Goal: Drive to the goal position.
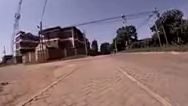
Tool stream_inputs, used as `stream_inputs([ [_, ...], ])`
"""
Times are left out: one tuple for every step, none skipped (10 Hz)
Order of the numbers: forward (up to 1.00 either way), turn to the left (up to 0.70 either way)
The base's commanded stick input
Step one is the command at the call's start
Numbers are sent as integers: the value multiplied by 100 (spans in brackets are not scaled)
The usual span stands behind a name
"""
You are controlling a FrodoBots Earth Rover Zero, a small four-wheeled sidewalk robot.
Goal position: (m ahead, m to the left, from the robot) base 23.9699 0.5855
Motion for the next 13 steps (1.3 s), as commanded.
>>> stream_inputs([
  [30, 0],
  [30, 0],
  [30, 0],
  [30, 0],
  [30, 0],
  [30, 0],
  [30, 0],
  [30, 0],
  [30, 0],
  [30, 0],
  [30, 0],
  [30, 0],
  [30, 0],
])
